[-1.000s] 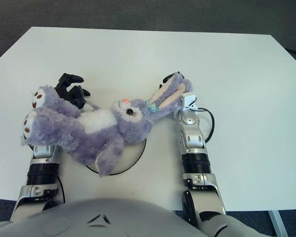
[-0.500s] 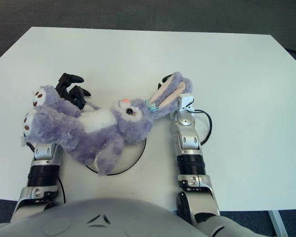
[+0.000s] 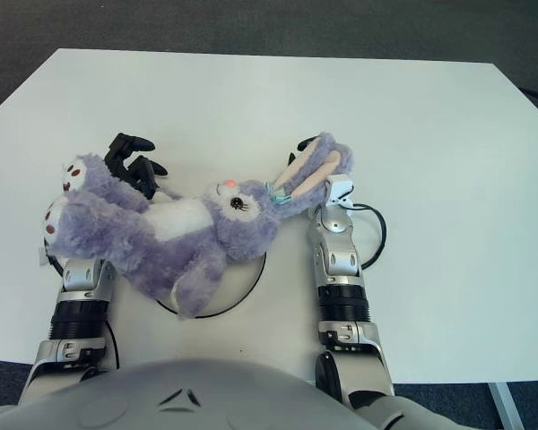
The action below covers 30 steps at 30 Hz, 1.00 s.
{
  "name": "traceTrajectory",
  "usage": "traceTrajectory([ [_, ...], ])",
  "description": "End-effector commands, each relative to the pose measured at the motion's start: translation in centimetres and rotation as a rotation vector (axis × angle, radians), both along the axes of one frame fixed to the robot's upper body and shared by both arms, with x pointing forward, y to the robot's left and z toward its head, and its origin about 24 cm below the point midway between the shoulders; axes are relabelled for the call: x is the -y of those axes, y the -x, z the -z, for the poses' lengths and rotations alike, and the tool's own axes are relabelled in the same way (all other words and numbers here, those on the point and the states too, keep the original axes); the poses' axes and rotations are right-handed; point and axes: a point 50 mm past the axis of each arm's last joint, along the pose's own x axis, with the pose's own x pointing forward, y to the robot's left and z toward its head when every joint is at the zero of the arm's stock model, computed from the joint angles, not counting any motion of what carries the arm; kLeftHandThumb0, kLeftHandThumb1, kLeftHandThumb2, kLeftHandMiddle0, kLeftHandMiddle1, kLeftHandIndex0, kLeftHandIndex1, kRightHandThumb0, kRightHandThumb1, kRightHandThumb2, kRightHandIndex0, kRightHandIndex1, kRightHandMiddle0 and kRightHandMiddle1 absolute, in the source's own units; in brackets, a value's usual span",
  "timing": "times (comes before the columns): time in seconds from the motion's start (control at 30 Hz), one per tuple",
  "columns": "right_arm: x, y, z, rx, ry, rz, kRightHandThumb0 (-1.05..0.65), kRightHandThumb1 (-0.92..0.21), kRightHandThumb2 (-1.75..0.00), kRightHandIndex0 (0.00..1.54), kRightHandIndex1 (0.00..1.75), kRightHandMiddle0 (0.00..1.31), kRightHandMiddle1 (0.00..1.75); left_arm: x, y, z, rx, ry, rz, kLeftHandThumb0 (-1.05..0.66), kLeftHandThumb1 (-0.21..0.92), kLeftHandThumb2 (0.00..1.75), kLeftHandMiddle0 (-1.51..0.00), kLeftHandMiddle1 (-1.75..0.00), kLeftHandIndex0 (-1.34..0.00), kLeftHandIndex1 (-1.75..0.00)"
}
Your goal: Put the doll into the plate.
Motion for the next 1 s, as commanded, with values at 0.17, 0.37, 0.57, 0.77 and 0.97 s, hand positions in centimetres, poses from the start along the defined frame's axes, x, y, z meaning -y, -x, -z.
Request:
traceTrajectory([
  [0.17,0.2,0.7,3.4,-0.173,-0.209,0.017,-0.01,-0.18,-1.47,0.69,1.74,0.53,1.7,0.3,0.2,0.5,-0.012,0.005,0.023,-0.01,0.37,1.25,-0.65,-1.66,-0.32,-1.75],
  [0.37,0.1,0.6,3.6,-0.143,-0.248,0.055,-0.01,-0.1,-1.54,0.75,1.75,0.61,1.66,0.4,0.1,0.8,-0.032,0.008,0.011,-0.01,0.36,1.25,-0.65,-1.65,-0.32,-1.75],
  [0.57,0.1,0.7,3.8,-0.077,-0.229,0.063,-0.01,0.01,-1.65,0.83,1.75,0.71,1.63,0.5,0.1,1.1,-0.052,0.012,0.002,-0.01,0.37,1.26,-0.63,-1.7,-0.3,-1.75],
  [0.77,0.3,0.7,4.0,-0.006,-0.179,0.038,-0.01,0.05,-1.7,0.86,1.75,0.74,1.63,0.6,0.1,1.5,-0.067,0.009,0.014,-0.01,0.37,1.26,-0.62,-1.71,-0.3,-1.75],
  [0.97,0.4,0.8,4.1,0.034,-0.147,0.021,-0.01,0.07,-1.72,0.88,1.75,0.75,1.63,0.7,0.0,1.6,-0.054,0.017,0.009,-0.01,0.36,1.28,-0.64,-1.7,-0.32,-1.75],
])
